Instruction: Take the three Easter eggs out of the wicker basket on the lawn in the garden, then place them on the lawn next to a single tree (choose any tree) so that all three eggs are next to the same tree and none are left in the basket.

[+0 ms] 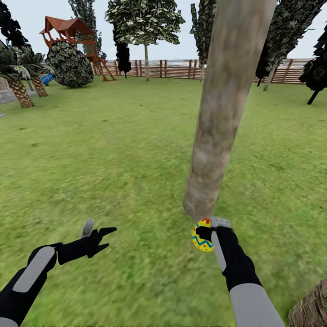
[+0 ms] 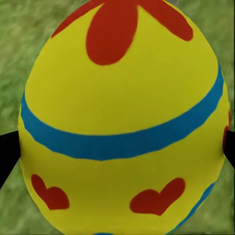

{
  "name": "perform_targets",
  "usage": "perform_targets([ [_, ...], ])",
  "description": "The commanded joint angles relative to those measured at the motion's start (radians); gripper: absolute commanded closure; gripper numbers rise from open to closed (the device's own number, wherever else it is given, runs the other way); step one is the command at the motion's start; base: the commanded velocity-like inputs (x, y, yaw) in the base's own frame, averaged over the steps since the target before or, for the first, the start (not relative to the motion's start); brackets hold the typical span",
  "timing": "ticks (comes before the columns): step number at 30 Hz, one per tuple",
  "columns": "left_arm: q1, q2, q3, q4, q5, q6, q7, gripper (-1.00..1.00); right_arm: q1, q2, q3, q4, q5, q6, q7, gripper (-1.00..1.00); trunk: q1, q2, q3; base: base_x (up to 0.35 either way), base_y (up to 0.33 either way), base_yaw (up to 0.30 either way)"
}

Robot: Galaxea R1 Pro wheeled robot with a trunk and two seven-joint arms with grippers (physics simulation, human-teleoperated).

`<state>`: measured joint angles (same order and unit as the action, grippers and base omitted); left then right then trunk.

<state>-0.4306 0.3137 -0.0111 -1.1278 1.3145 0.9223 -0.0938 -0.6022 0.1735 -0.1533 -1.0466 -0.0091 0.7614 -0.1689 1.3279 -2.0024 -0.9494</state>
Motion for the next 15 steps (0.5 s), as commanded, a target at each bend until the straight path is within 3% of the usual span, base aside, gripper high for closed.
perform_targets([
  [1, -0.001, 0.001, -0.001, 0.000, -0.006, 0.001, -0.008, -1.00, -0.001, 0.001, -0.002, 0.004, -0.004, 0.000, -0.026, 1.00, 0.004, -0.008, -0.006, 0.000, 0.000, 0.000],
  [7, -0.001, -0.001, -0.001, 0.000, -0.006, 0.002, -0.009, -1.00, -0.001, 0.001, 0.000, 0.010, -0.005, -0.004, -0.067, 1.00, 0.027, -0.050, -0.034, 0.000, 0.000, 0.000],
  [11, -0.001, -0.001, -0.004, 0.000, -0.006, 0.002, -0.009, -1.00, -0.001, 0.001, 0.079, 0.011, -0.009, -0.004, -0.120, 1.00, 0.042, -0.078, -0.053, 0.000, 0.000, 0.000],
  [15, -0.001, -0.001, -0.018, 0.000, -0.006, 0.002, -0.009, -1.00, -0.001, 0.001, 0.089, 0.011, -0.009, -0.004, -0.127, 1.00, 0.057, -0.106, -0.072, 0.000, 0.000, 0.000],
])
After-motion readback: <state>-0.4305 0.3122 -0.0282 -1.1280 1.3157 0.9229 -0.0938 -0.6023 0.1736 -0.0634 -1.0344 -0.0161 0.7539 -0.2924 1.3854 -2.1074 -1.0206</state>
